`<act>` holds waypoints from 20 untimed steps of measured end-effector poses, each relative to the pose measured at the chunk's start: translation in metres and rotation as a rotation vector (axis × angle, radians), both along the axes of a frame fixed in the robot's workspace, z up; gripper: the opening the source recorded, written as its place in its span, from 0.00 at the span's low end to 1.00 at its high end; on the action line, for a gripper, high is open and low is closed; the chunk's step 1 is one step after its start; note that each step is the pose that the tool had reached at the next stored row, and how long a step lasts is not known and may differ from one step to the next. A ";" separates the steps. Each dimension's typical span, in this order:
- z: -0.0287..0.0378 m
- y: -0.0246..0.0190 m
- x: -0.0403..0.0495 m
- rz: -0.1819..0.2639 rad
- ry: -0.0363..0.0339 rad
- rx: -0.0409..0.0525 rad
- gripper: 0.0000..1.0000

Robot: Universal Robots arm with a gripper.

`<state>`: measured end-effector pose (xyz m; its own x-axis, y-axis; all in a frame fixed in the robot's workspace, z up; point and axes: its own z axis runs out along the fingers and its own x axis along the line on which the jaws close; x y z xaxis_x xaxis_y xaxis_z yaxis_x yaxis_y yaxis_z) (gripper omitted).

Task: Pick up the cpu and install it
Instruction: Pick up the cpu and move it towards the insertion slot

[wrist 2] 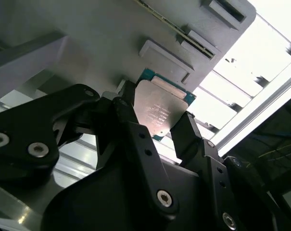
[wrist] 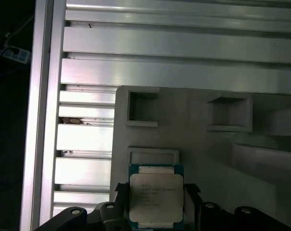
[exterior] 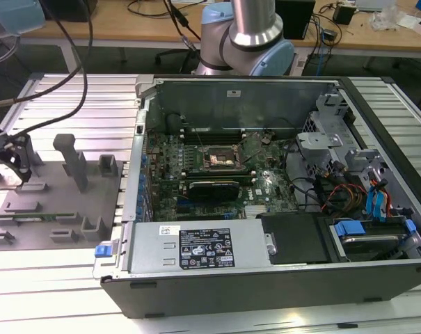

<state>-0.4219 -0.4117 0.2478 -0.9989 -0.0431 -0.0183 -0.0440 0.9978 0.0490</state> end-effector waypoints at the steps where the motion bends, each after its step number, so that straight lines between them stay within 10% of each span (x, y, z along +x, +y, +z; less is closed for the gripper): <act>1: 0.0017 0.0000 0.0000 0.000 0.0000 0.0000 0.55; 11: 0.0314 0.0000 0.0000 0.000 0.0000 0.0000 0.55; 20: 0.0453 0.0000 0.0000 0.000 0.0000 0.0002 0.55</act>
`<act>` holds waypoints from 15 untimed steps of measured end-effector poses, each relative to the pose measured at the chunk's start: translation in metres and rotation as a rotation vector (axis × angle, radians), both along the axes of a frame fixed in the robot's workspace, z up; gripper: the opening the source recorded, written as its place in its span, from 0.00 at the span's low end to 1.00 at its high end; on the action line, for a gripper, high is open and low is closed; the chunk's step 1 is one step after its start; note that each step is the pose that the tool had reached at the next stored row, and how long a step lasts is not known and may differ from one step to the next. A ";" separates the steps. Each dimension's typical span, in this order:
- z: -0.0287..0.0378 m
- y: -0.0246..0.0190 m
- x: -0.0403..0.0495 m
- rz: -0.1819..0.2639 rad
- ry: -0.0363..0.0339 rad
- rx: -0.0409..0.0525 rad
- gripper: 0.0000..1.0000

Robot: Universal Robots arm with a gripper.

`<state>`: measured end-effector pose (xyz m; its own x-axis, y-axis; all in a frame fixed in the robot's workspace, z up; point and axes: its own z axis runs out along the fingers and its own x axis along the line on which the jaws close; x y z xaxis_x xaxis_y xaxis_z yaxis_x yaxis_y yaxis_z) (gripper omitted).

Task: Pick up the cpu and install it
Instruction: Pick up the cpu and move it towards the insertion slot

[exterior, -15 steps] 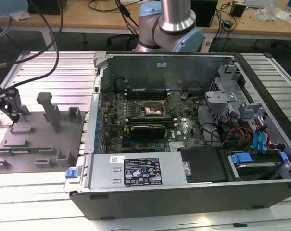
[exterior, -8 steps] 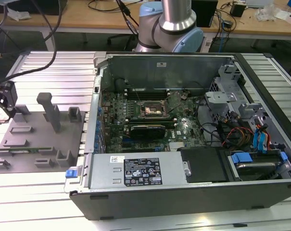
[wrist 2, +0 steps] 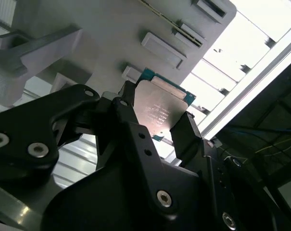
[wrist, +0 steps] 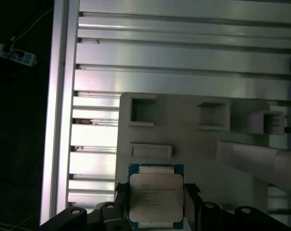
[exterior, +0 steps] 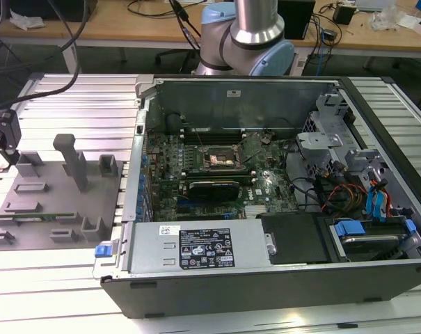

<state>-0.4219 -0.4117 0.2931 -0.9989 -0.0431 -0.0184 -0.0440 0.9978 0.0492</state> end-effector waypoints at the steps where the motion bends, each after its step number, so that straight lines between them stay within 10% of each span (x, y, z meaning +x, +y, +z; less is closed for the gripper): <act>1: 0.0011 0.0000 0.0000 0.000 0.0000 0.0000 0.55; 15: 0.0259 0.0000 0.0000 0.000 -0.0002 0.0000 0.55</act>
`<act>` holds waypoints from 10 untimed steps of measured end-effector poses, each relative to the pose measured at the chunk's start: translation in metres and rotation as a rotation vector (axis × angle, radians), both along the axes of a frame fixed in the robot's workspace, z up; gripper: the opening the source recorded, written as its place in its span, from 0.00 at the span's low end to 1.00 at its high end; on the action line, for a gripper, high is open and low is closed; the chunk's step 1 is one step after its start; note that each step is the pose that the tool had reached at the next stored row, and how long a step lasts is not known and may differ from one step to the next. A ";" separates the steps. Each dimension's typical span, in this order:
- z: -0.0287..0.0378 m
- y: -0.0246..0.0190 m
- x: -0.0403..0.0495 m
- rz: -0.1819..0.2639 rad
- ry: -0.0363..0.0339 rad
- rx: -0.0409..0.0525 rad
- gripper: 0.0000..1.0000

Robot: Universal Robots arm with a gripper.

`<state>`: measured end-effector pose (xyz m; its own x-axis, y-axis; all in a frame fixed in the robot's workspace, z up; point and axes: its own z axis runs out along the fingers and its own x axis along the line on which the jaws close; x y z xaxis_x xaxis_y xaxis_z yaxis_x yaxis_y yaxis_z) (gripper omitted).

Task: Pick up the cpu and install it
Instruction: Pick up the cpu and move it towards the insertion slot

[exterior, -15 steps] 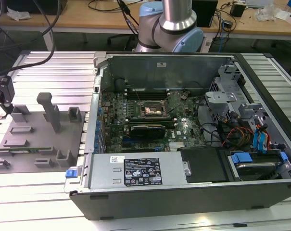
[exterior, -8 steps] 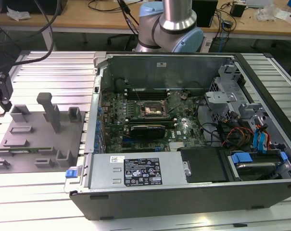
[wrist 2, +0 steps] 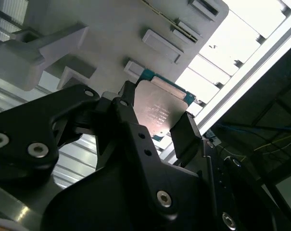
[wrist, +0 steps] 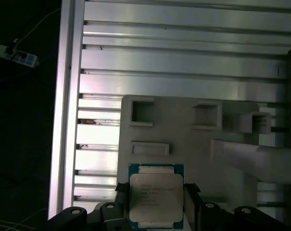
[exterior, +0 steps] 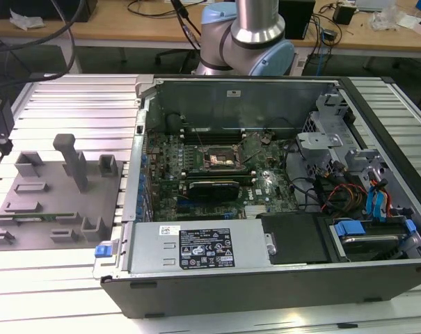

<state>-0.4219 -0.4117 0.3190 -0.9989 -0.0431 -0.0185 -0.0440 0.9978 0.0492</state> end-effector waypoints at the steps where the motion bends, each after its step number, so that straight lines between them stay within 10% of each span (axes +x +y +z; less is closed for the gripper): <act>1: 0.0016 0.0000 0.0000 0.000 0.0000 0.0000 0.55; 10: 0.0250 0.0000 0.0000 0.000 -0.0014 0.0000 0.55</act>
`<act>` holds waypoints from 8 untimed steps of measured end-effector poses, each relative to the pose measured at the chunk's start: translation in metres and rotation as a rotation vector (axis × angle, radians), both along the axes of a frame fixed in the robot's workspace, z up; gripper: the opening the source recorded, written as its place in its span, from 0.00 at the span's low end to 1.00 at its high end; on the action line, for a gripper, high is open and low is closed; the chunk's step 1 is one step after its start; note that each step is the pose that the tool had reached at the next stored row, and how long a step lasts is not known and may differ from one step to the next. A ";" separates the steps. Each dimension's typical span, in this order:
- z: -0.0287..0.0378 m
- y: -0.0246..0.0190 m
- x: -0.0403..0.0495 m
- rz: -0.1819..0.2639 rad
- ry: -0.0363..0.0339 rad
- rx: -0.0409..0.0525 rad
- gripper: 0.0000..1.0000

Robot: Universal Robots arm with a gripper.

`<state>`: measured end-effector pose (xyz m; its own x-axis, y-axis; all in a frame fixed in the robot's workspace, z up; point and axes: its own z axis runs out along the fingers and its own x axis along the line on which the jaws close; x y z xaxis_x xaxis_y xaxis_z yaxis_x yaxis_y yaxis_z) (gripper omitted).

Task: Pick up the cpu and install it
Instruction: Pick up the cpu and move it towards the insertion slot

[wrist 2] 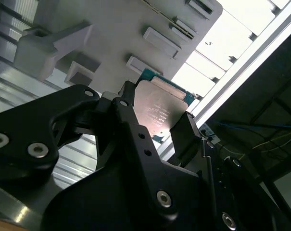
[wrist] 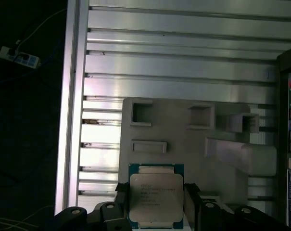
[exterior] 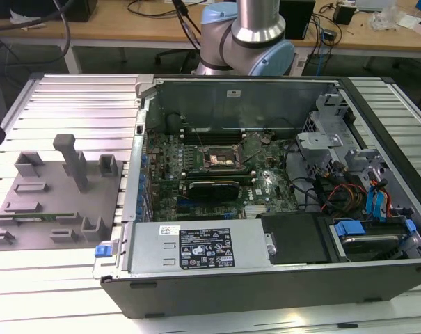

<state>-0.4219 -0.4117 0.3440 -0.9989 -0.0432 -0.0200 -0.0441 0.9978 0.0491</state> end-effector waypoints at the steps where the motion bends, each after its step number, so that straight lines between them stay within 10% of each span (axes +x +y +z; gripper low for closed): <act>1: 0.0020 0.0000 0.0000 0.000 -0.0001 -0.0001 0.55; 8: 0.0230 0.0001 0.0000 0.000 -0.0011 0.0000 0.55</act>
